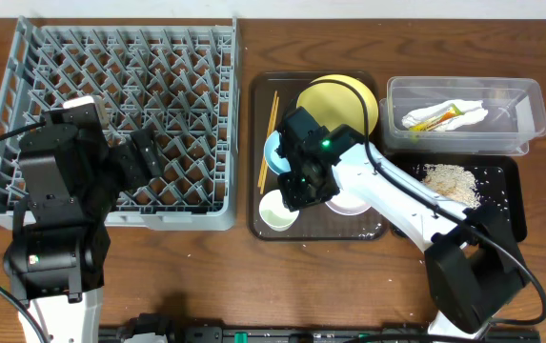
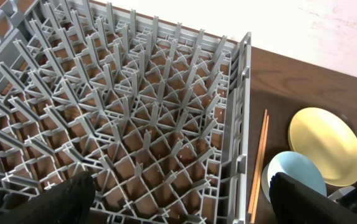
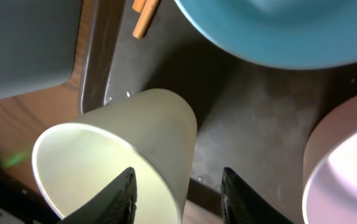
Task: Sort waste into correct bins and load items into the dishwasher
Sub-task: 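Grasp the white cup with the right gripper, then lift the white cup and pass it toward the left gripper over the rack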
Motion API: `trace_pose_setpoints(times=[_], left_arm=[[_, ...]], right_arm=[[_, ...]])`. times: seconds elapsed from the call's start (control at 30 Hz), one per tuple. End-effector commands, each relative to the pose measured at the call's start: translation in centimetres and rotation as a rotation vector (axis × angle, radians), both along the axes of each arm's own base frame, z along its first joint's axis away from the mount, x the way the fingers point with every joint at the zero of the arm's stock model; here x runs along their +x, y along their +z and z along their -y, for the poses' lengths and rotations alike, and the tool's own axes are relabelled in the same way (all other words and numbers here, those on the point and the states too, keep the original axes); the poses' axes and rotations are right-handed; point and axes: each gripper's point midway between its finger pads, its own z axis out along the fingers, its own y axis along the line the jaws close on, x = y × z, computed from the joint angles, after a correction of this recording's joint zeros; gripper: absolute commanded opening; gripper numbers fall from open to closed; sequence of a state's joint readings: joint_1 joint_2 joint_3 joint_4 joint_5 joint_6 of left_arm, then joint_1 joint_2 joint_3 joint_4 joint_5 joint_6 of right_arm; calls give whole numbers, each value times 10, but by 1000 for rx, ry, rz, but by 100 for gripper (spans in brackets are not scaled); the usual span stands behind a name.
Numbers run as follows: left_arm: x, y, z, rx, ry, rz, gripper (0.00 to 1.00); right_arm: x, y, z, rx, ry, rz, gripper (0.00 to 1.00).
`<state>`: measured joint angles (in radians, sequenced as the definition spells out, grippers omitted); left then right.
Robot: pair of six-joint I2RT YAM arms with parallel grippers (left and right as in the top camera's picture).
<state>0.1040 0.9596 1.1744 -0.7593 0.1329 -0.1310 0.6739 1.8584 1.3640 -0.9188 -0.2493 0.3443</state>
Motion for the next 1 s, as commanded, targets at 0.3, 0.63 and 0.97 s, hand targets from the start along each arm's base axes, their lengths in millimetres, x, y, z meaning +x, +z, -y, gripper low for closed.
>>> trace_pose_setpoints(times=[0.3,0.63,0.97], left_arm=[[1,9,1,-9,-6,21,90],[-5,2,11,-46,-49,-14,90],[-15,-11,64,-277,-272,-108,90]], right_arm=[[1,-19,5,-34,-36,18,6],[14,10,1,70,-65,35,1],[70,99,49,392,-235,142,1]])
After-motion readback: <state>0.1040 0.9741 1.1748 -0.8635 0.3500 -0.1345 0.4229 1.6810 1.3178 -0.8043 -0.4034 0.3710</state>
